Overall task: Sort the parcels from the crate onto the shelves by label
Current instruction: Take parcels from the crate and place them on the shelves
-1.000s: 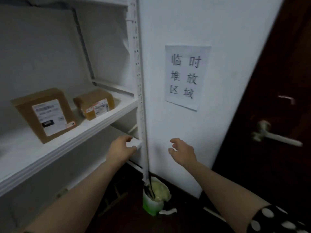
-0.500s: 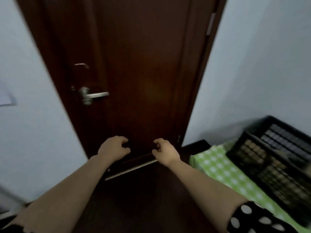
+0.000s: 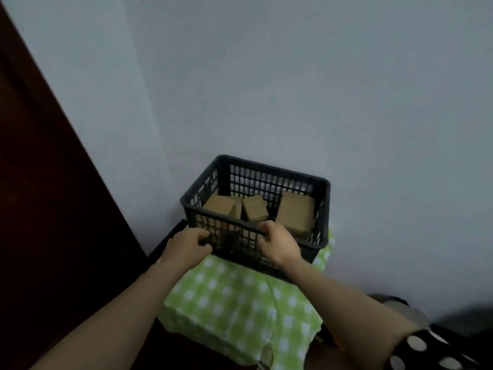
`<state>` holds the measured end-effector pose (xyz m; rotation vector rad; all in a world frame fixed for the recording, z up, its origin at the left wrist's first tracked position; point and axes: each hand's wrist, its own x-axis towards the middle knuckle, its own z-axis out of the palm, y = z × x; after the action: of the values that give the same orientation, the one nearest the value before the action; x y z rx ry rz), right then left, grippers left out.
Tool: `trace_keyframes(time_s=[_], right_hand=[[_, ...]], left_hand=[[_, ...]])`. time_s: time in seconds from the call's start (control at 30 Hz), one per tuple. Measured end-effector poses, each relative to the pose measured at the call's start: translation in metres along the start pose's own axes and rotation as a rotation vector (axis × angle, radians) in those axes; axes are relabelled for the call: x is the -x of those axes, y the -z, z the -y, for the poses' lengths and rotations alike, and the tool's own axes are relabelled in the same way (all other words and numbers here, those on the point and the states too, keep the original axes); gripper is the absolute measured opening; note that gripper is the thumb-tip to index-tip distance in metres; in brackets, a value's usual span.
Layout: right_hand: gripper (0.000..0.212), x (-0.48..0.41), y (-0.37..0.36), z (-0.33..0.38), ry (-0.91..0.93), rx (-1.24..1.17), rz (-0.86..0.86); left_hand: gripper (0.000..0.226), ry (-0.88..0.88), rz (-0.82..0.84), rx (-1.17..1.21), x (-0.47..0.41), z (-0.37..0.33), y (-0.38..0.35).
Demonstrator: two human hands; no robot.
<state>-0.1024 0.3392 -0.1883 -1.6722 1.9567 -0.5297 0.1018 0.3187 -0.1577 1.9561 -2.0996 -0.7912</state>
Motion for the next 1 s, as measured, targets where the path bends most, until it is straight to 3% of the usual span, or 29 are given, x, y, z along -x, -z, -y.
trace_keyframes(time_s=[0.43, 0.5, 0.6, 0.83, 1.0], right_hand=[[0.039, -0.13, 0.075, -0.115, -0.358, -0.112, -0.28], [0.04, -0.152, 0.083, -0.127, -0.408, -0.099, -0.311], [0.039, -0.178, 0.087, -0.14, -0.428, -0.061, -0.336], [0.04, -0.212, 0.092, -0.166, -0.346, 0.111, -0.302], [0.04, -0.223, 0.086, -0.173, -0.305, 0.095, -0.31]], left_hand=[[0.045, -0.201, 0.267, -0.128, -0.213, -0.148, -0.123], [0.056, -0.233, 0.365, -0.172, -0.239, -0.164, -0.154], [0.097, -0.154, 0.464, -0.154, -0.272, -0.184, -0.199], [0.137, 0.124, 0.568, -0.166, -0.317, -0.203, -0.265], [0.147, 0.273, 0.505, -0.107, -0.337, -0.192, -0.274]])
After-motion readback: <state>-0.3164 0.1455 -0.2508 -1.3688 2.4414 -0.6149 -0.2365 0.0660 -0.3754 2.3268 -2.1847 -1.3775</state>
